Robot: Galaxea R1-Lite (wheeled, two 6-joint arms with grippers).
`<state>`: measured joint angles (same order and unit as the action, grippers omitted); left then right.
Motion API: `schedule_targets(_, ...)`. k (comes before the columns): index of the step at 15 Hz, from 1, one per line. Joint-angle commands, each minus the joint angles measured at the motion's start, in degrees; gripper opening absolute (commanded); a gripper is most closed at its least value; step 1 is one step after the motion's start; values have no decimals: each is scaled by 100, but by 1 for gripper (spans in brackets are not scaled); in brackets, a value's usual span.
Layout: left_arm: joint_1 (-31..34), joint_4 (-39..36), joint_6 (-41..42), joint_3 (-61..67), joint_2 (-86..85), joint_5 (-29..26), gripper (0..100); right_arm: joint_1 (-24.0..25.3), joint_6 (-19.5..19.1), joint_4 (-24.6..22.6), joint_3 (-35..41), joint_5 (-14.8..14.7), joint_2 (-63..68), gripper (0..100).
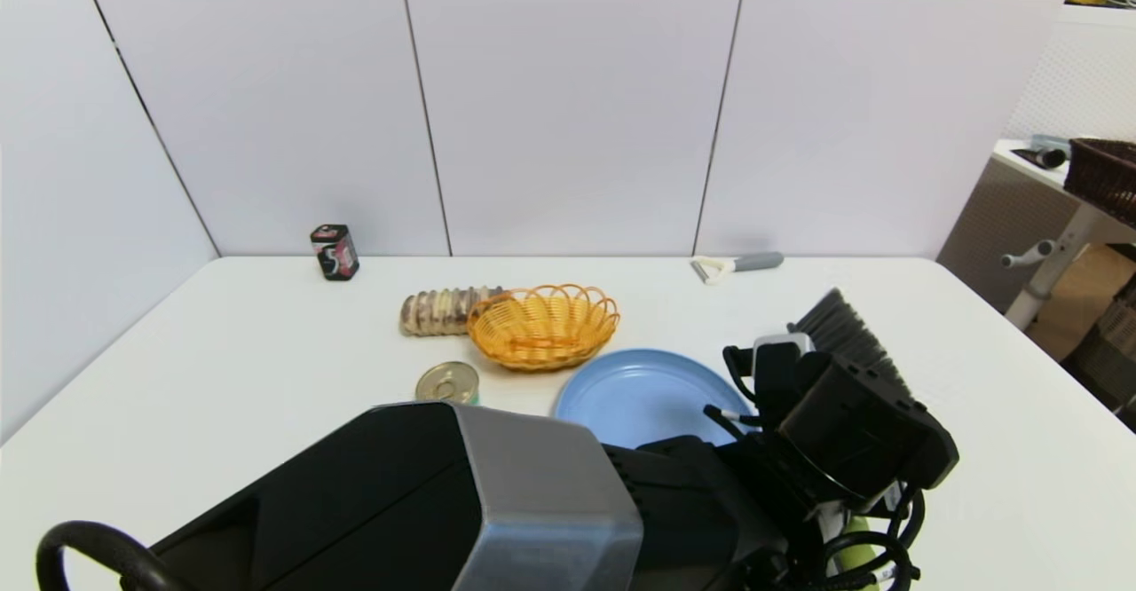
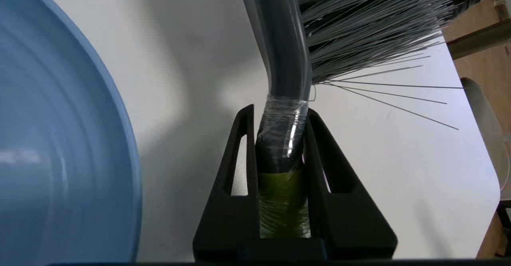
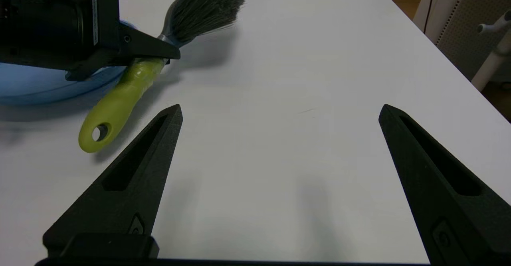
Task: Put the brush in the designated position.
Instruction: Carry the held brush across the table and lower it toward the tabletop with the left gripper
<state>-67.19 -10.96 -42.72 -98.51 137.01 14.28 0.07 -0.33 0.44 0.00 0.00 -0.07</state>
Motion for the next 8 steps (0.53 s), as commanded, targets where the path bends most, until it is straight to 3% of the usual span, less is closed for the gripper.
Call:
schedule_targets(1, -13, -11, -9, -1, 71, 119, 0, 1, -2, 0, 9, 0, 7, 100)
schedule_targets(8, -101, 41, 106, -36, -201, 155, 0, 1, -2, 0, 9, 0, 7, 100)
